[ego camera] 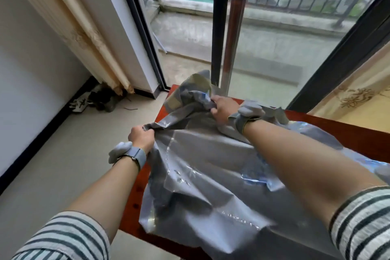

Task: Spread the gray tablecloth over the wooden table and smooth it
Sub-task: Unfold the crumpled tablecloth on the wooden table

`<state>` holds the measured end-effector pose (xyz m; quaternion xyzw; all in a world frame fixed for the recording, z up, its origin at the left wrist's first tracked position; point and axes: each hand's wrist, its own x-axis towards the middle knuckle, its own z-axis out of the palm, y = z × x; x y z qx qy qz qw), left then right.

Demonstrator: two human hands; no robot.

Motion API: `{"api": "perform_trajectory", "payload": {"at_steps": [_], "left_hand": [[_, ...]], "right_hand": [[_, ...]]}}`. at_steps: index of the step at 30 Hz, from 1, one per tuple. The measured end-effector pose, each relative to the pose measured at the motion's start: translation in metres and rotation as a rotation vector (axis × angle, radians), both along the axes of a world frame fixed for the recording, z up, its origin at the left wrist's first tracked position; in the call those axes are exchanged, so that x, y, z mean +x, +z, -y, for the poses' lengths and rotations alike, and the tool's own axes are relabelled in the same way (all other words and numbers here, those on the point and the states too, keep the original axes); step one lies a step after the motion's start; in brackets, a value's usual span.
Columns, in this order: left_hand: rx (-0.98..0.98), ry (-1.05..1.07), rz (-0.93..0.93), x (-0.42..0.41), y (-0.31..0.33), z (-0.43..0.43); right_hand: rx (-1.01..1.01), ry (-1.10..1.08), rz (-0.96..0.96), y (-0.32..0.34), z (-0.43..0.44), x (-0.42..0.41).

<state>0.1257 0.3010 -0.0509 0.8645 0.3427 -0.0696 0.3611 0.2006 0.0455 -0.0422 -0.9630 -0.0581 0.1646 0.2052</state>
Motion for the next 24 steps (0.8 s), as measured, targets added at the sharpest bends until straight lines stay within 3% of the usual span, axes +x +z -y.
{"api": "perform_trajectory", "payload": {"at_steps": [4, 7, 15, 24], "left_hand": [[0.084, -0.109, -0.154, -0.001, -0.028, -0.012], [0.109, -0.149, -0.181, 0.002, -0.039, -0.013], [0.251, -0.331, -0.121, 0.023, -0.014, 0.029], [0.120, -0.693, 0.007, -0.006, 0.023, 0.182]], "right_hand": [[-0.061, 0.030, -0.190, -0.054, -0.020, -0.019], [-0.079, 0.035, -0.208, -0.064, -0.027, -0.024], [0.037, -0.189, -0.069, -0.009, 0.026, -0.035], [-0.043, -0.477, -0.013, 0.039, 0.174, -0.138]]}}
